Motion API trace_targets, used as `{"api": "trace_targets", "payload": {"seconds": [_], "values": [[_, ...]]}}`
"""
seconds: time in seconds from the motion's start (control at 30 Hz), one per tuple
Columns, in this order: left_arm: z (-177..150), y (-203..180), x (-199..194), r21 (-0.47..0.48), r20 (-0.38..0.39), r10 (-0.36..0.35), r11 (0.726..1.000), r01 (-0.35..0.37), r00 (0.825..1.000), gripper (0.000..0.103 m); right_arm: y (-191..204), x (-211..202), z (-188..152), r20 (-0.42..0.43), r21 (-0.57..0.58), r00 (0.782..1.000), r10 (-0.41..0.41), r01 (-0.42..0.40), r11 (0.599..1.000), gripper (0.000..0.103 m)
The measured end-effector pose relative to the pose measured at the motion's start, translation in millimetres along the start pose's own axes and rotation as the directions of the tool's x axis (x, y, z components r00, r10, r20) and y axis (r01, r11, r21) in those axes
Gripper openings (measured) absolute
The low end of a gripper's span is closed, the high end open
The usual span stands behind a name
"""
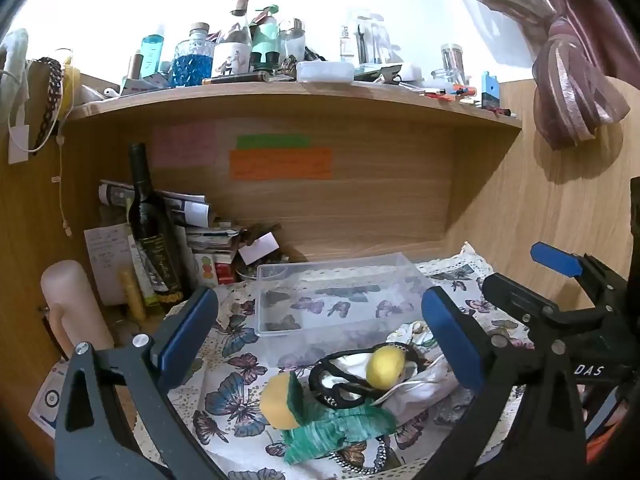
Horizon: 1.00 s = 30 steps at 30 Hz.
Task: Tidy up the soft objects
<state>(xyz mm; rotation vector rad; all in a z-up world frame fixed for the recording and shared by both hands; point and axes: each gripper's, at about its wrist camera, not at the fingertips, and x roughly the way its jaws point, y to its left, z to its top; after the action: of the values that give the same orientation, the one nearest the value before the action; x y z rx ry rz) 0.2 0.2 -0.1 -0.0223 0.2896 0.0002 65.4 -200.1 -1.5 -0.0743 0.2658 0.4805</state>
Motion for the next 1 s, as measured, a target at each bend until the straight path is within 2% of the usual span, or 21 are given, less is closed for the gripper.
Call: {"api": "trace_targets", "payload": {"seconds": [0.2, 0.37, 0.5, 1.0], "values": [[0.5, 0.4, 0.0, -0.006, 0.005, 0.015, 1.0, -0.015, 1.0, 0.103, -1.0, -0.8, -1.1, 0.002, 0.007, 1.0, -0.002, 0.002, 1.0, 0.103], [7.5, -14.0, 2.9, -0.006, 0.003, 0.026, 1.0, -0.026, 1.0, 0.103, 0.2, -0.3, 1.9, 0.003, 0.006, 1.0, -0.006, 0.006, 1.0, 0.103], [3.0, -1.1, 0.0, -0.023, 0.018, -0.006, 1.0, 0.006, 1.0, 0.103, 1.0, -1.7, 0.2, 0.006, 0.002, 1.0, -0.002, 0.002, 1.0, 0.103], [0.0, -2.8, 2.5, -0.016, 0.025, -0.019, 1.0, 0.02, 0.999, 0.103, 1.3, 1.9, 0.3, -0.004, 0.015, 1.0, 0.005, -0.005, 1.0, 0.103]]}}
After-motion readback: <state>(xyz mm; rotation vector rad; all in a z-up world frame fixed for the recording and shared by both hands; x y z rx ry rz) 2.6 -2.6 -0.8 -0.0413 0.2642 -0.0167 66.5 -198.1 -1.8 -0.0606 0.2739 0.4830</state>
